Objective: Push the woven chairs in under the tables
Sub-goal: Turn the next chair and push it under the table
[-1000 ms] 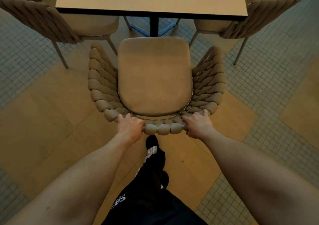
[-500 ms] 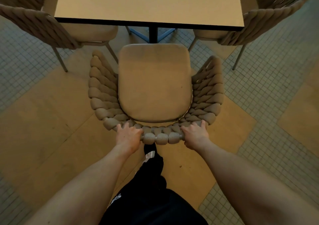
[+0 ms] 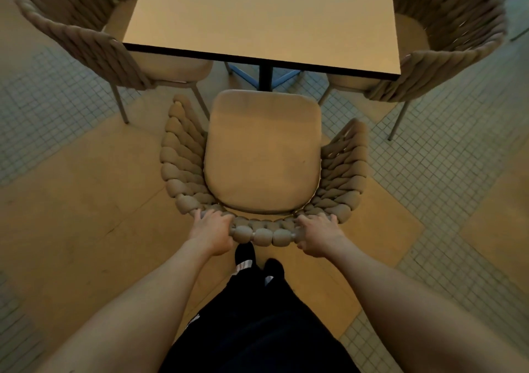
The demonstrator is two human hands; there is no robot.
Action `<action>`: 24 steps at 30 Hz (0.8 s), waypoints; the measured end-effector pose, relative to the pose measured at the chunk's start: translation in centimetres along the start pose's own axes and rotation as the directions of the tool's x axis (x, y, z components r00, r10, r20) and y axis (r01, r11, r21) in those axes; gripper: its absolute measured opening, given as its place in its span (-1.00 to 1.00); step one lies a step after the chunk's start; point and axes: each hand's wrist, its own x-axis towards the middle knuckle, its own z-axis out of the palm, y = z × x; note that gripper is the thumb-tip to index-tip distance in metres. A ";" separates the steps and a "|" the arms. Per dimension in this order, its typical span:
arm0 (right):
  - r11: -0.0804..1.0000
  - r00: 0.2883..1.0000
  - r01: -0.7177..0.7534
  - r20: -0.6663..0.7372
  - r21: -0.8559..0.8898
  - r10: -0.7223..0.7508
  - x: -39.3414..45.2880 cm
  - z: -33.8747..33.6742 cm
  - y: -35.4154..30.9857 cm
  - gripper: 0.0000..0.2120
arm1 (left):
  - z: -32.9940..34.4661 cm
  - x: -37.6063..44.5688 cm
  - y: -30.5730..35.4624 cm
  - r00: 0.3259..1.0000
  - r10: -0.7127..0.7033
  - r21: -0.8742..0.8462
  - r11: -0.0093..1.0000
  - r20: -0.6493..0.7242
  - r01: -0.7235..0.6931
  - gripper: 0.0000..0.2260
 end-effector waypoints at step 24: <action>0.958 0.951 0.262 -0.137 -0.118 -0.277 -3.8 -8.6 -9.1 -0.40 | -0.1 -11.8 -4.2 0.879 -0.447 -0.535 0.790 -0.167 0.300 -0.48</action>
